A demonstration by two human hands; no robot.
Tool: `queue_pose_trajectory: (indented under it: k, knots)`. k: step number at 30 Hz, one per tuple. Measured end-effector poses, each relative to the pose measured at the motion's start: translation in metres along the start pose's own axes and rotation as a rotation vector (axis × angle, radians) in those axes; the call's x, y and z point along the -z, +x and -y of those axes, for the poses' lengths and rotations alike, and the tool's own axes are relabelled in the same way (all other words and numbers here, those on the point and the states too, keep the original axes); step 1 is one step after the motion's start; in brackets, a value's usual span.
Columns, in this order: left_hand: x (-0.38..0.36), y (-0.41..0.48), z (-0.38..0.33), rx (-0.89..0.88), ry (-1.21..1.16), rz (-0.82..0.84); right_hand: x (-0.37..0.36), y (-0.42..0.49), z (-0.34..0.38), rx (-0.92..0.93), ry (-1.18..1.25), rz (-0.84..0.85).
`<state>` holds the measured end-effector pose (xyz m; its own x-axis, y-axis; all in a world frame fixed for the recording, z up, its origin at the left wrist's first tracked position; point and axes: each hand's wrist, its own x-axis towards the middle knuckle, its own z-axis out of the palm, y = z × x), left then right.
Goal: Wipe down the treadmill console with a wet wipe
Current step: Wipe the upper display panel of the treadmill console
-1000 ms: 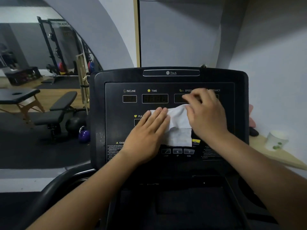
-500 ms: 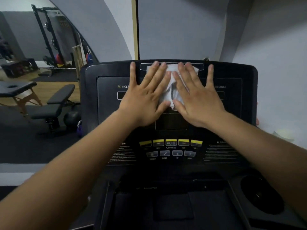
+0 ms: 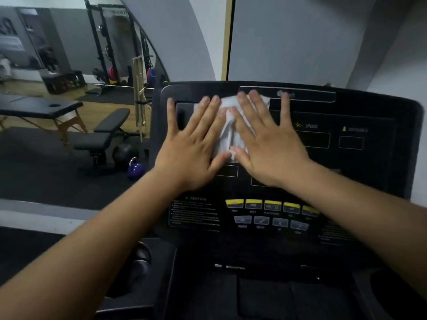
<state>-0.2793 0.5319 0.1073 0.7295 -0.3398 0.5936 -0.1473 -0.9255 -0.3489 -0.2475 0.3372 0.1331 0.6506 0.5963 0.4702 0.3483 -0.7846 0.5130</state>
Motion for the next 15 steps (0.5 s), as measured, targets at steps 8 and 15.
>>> queue_pose_trajectory:
  k: [8,15]
  knots:
    - [-0.010,-0.029,0.019,0.138,-0.117,-0.036,0.015,0.033,0.037,0.056,0.003,-0.011]
    - [-0.038,-0.129,-0.011,0.204,-0.197,0.007,-0.008,-0.021,0.091,0.313,0.014,0.003]
